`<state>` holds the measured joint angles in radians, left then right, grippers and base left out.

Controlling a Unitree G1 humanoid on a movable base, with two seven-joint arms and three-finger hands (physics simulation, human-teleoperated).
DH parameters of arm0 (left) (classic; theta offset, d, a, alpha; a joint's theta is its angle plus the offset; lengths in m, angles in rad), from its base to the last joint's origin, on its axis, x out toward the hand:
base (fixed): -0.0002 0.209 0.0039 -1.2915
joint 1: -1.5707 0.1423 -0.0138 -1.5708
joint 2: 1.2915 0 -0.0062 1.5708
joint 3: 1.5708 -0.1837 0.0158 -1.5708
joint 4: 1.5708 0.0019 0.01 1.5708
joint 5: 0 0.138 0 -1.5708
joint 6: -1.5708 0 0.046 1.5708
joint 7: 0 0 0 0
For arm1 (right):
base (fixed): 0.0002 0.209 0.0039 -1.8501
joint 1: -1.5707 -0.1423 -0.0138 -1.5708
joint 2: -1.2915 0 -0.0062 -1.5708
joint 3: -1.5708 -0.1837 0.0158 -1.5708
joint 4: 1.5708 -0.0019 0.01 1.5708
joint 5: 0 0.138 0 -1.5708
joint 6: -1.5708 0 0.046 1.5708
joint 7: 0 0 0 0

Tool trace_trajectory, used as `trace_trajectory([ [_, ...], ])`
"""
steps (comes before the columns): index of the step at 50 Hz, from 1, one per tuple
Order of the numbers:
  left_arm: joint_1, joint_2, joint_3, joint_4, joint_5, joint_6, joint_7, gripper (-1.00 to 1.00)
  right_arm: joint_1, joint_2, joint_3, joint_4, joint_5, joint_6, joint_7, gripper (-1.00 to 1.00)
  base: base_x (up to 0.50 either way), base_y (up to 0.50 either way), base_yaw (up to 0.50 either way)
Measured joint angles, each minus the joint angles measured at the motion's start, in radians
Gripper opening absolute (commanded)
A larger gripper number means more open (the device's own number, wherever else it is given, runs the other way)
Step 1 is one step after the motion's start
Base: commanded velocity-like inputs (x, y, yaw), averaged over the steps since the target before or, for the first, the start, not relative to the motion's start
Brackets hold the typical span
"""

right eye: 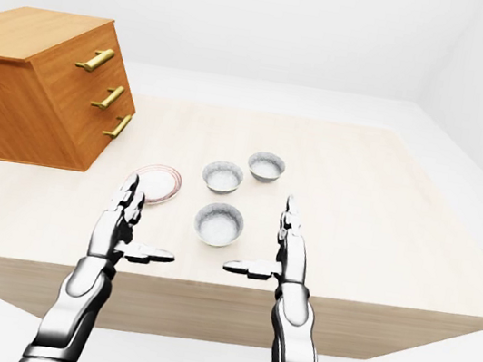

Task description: Stack the bowl at the front on the bowl in the middle.

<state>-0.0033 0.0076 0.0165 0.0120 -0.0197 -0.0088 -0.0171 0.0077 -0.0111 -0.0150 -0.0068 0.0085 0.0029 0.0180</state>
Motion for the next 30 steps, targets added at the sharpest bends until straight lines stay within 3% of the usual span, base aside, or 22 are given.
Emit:
trace_trajectory([
  [10, -0.029, 0.012, 0.024, 0.045, -0.025, -0.009, -0.013, 1.00, 0.009, -0.016, -0.025, -0.039, -0.016, 0.027, 0.031, 1.00, 0.00, 0.00, 0.00],
  [16, -0.073, 0.031, 0.046, 0.057, -0.045, 0.033, -0.026, 1.00, -0.026, -0.028, -0.037, -0.078, -0.046, 0.084, 0.032, 1.00, 0.00, 0.00, 0.00],
  [21, -0.115, 0.052, 0.065, 0.039, -0.050, 0.093, -0.032, 1.00, -0.063, -0.033, -0.042, -0.127, -0.061, 0.084, 0.035, 1.00, 0.00, 0.00, 0.00],
  [30, -0.162, 0.075, 0.086, -0.022, -0.046, 0.096, -0.041, 1.00, -0.116, -0.032, -0.040, -0.181, -0.067, 0.084, 0.027, 1.00, 0.02, 0.00, 0.00],
])
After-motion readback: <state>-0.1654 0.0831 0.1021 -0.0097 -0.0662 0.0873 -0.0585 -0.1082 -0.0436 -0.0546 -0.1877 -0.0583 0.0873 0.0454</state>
